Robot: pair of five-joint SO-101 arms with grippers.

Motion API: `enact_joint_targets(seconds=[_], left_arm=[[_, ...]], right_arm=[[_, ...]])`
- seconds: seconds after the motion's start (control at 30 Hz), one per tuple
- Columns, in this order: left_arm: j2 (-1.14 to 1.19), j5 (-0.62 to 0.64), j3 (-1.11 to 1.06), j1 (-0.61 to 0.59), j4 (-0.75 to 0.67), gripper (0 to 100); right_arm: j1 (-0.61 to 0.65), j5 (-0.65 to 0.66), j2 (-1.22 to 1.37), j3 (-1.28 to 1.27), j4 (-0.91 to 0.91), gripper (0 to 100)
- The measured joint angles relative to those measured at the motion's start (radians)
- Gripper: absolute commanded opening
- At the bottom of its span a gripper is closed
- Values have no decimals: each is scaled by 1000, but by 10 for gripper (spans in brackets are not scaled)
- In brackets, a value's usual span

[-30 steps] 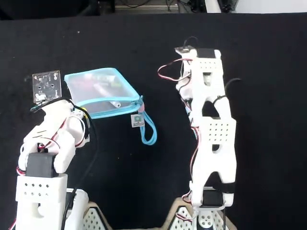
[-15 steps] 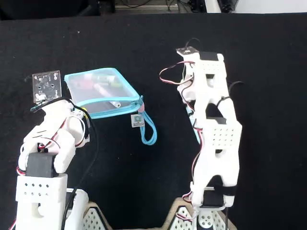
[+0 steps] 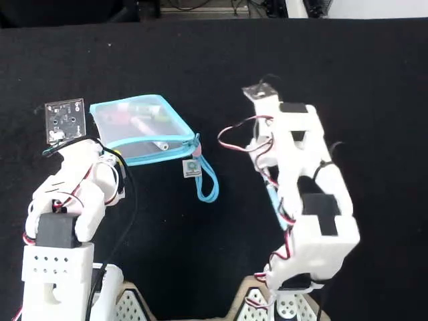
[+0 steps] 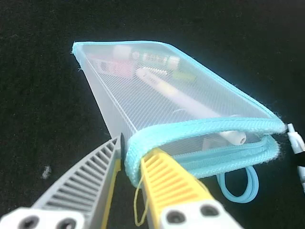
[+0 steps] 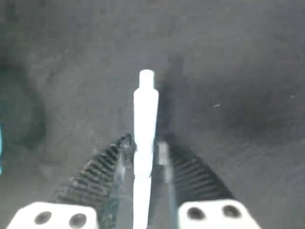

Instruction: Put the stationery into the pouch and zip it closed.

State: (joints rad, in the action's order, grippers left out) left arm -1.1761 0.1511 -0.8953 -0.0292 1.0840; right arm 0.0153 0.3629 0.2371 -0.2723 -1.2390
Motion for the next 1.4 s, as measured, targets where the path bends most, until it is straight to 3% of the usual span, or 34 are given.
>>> enact_joint_targets(seconds=[0.2,0.53,0.83,1.17,1.23,1.3,1.4], left_arm=[[0,0,0,0,0,30],[0,0,0,0,0,30],[0,0,0,0,0,30],[0,0,0,0,0,30],[0,0,0,0,0,30],[0,0,0,0,0,30],[0,0,0,0,0,30]], right_arm=[[25,-2,23,86,-37,120],[29,0,155,212,-40,121],[132,-60,155,227,-117,166],[103,-68,213,227,-49,165],[98,-69,244,235,-46,117],[97,-69,259,249,-48,8],[78,-71,256,255,-38,7]])
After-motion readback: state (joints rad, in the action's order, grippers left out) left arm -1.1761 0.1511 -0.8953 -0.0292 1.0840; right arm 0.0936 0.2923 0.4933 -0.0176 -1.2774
